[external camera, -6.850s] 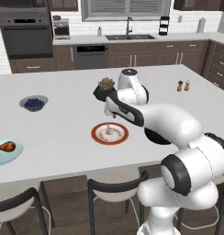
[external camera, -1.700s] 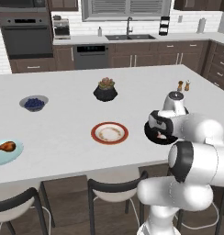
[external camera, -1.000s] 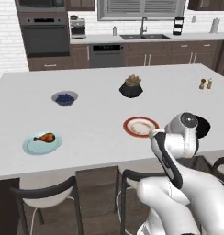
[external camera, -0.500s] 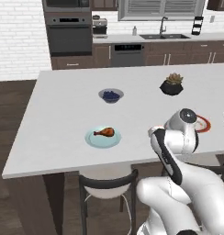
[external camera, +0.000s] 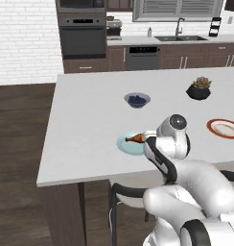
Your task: Pick the chicken drumstick and garlic from their plates and place them in the bowl. Then put the bowl in the fridge.
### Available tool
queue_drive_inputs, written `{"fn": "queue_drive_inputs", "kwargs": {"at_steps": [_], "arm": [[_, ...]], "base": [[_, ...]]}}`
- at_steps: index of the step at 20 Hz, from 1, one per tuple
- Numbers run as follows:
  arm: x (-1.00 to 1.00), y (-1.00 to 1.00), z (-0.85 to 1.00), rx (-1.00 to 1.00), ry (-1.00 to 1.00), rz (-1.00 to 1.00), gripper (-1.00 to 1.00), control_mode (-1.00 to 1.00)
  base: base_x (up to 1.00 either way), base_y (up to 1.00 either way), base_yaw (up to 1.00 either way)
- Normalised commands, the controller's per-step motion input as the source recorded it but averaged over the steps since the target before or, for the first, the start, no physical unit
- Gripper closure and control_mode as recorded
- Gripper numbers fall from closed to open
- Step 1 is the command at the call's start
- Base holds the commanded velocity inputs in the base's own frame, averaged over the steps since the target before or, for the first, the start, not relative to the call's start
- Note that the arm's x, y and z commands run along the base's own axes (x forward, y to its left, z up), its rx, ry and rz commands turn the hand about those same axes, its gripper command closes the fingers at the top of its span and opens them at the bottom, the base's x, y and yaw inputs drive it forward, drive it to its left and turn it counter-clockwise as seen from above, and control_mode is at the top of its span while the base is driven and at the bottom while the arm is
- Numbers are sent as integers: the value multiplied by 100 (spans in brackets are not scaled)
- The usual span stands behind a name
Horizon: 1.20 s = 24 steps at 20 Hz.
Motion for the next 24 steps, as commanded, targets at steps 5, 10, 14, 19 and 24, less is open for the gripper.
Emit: {"fn": "queue_drive_inputs", "kwargs": {"at_steps": [5, 10, 14, 19, 24], "arm": [[100, 17, 6, -3, 18, 11, -100, -100], [96, 16, 3, -13, 40, 19, -100, -100], [65, 13, -13, -18, 47, 25, -100, -100], [41, -7, -44, -5, 17, 37, -100, -100], [20, 0, -67, -10, 10, 26, -100, -100]], "base": [[0, 0, 0], [0, 0, 0], [0, 0, 0], [0, 0, 0], [0, 0, 0]]}}
